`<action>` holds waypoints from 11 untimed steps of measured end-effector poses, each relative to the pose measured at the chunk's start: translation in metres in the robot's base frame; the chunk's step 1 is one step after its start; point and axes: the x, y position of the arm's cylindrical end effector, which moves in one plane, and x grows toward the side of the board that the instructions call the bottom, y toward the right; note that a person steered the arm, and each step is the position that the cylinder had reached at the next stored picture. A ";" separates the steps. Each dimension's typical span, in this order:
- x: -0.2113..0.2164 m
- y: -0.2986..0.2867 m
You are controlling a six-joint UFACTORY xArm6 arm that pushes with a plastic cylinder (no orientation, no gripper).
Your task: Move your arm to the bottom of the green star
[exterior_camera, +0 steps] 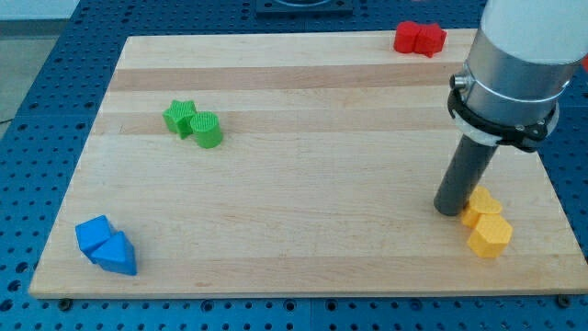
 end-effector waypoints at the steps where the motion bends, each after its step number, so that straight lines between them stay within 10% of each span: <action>1: -0.033 -0.009; 7: -0.126 -0.143; 11: -0.034 -0.225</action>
